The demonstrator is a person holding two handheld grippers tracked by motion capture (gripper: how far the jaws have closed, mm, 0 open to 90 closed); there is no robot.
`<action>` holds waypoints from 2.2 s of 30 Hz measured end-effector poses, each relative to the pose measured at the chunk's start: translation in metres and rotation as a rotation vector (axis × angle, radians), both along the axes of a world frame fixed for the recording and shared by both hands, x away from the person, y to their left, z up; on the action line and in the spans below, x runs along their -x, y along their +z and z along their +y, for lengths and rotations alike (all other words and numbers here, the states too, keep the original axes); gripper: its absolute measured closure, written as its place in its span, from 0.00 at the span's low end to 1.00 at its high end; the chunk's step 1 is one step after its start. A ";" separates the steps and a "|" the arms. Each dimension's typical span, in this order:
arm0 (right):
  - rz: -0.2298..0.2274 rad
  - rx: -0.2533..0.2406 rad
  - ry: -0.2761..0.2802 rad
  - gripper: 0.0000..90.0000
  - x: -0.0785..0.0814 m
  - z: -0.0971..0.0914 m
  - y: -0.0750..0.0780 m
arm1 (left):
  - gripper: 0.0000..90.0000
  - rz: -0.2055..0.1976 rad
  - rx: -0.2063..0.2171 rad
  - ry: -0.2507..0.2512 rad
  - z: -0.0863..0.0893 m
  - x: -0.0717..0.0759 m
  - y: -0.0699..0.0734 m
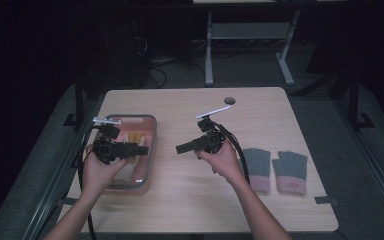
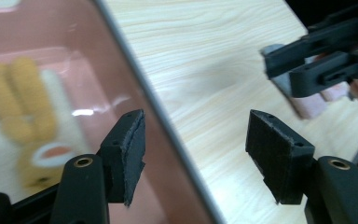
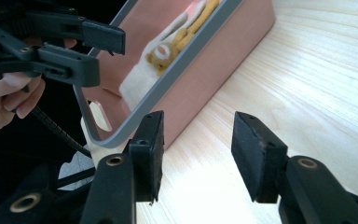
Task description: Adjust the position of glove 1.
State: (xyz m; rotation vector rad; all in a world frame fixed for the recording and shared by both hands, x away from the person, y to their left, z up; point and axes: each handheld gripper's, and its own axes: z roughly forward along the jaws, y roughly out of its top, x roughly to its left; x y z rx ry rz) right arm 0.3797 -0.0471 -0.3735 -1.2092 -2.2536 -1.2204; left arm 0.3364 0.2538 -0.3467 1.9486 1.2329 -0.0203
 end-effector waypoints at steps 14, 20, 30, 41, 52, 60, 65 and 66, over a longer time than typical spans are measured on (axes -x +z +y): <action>-0.002 -0.004 -0.032 0.55 0.009 -0.039 -0.003 | 0.40 -0.022 0.009 -0.109 -0.039 0.010 0.000; 0.006 0.000 -0.053 0.53 0.011 -0.054 -0.008 | 0.39 -0.048 -0.001 -0.157 -0.058 0.015 -0.002; 0.008 0.022 -0.074 0.51 0.016 -0.077 -0.017 | 0.37 -0.051 0.007 -0.211 -0.088 0.018 -0.016; 0.008 0.032 -0.127 0.49 0.028 -0.114 -0.023 | 0.36 -0.039 0.021 -0.278 -0.125 0.025 -0.030; 0.001 0.056 -0.198 0.45 0.040 -0.154 -0.029 | 0.35 -0.022 0.036 -0.330 -0.156 0.027 -0.043; -0.002 0.097 -0.249 0.45 0.048 -0.182 -0.039 | 0.34 -0.016 0.039 -0.358 -0.174 0.028 -0.048; -0.013 0.128 -0.271 0.45 0.053 -0.196 -0.040 | 0.34 -0.018 0.048 -0.363 -0.183 0.029 -0.050; -0.014 0.134 -0.273 0.45 0.055 -0.200 -0.040 | 0.34 -0.021 0.046 -0.367 -0.184 0.029 -0.050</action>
